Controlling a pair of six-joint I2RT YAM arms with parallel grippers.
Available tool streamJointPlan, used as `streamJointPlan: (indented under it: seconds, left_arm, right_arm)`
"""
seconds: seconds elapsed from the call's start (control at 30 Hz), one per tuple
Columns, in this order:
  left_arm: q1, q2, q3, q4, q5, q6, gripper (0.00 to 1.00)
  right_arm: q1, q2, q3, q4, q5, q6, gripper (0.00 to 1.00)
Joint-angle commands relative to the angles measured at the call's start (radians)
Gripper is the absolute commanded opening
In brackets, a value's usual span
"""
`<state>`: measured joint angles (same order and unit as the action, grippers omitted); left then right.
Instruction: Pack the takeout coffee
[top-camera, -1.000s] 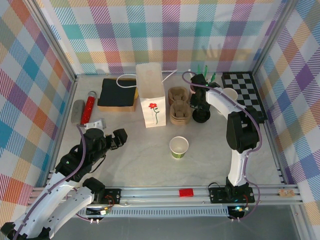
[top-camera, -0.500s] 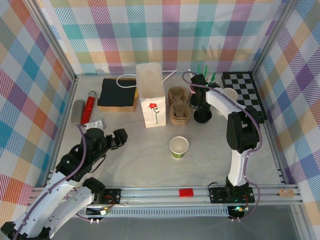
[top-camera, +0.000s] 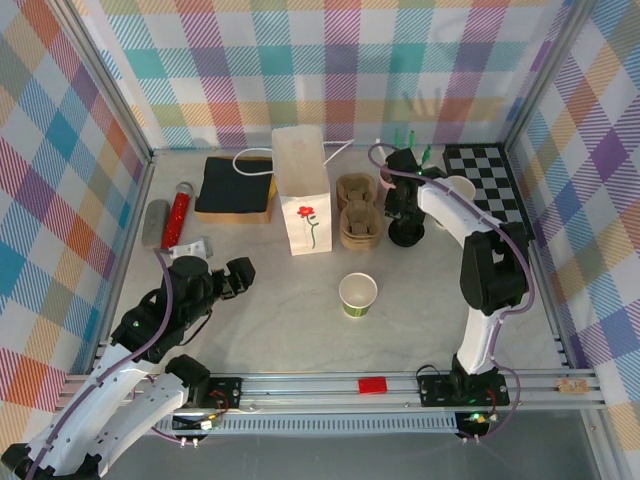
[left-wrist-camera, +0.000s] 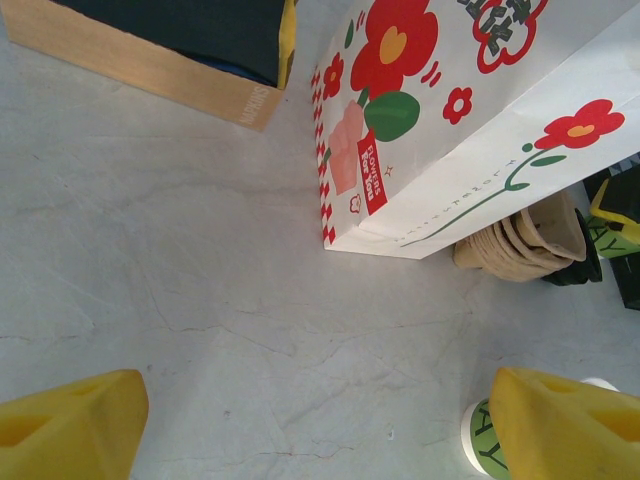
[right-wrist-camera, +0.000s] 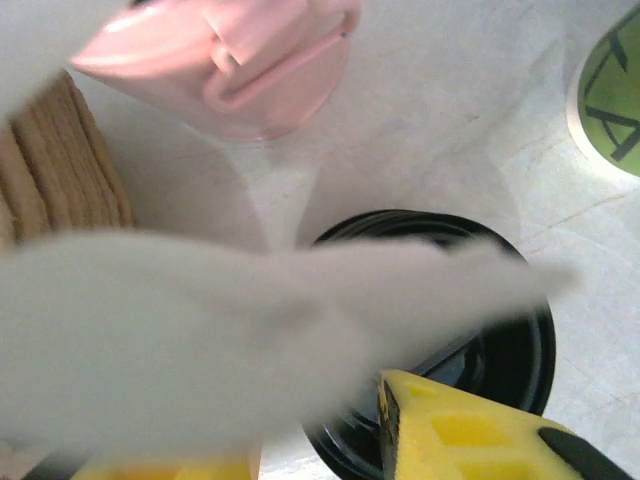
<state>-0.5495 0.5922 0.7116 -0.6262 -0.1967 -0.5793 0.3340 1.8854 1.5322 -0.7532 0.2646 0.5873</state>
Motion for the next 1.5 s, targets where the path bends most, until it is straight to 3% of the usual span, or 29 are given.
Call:
streamJointPlan:
  seconds: [0.0,0.5,0.7,0.97,1.1,1.47]
  left_arm:
    - [-0.01,-0.006,0.031,0.0,-0.006,0.017,0.88]
    - [-0.01,-0.008,0.034,-0.006,-0.009,0.016,0.88]
    - [-0.01,-0.001,0.034,0.003,-0.006,0.017,0.88]
    - [-0.01,0.0,0.033,-0.001,-0.009,0.017,0.88]
    - [-0.01,-0.007,0.033,-0.006,-0.012,0.017,0.88]
    - [-0.01,-0.007,0.031,-0.004,-0.017,0.016,0.88]
  right_arm:
    - [0.002,-0.024,-0.027,-0.015,0.004,-0.016,0.37]
    - [0.006,-0.01,-0.064,0.035,-0.029,-0.033,0.35]
    - [0.014,-0.016,-0.06,0.038,-0.028,-0.046,0.43]
    - [0.014,0.027,-0.051,0.039,-0.025,-0.044,0.41]
    - [0.014,0.054,-0.042,0.038,-0.027,-0.047,0.38]
    - [0.023,0.017,-0.06,0.038,-0.002,-0.045,0.19]
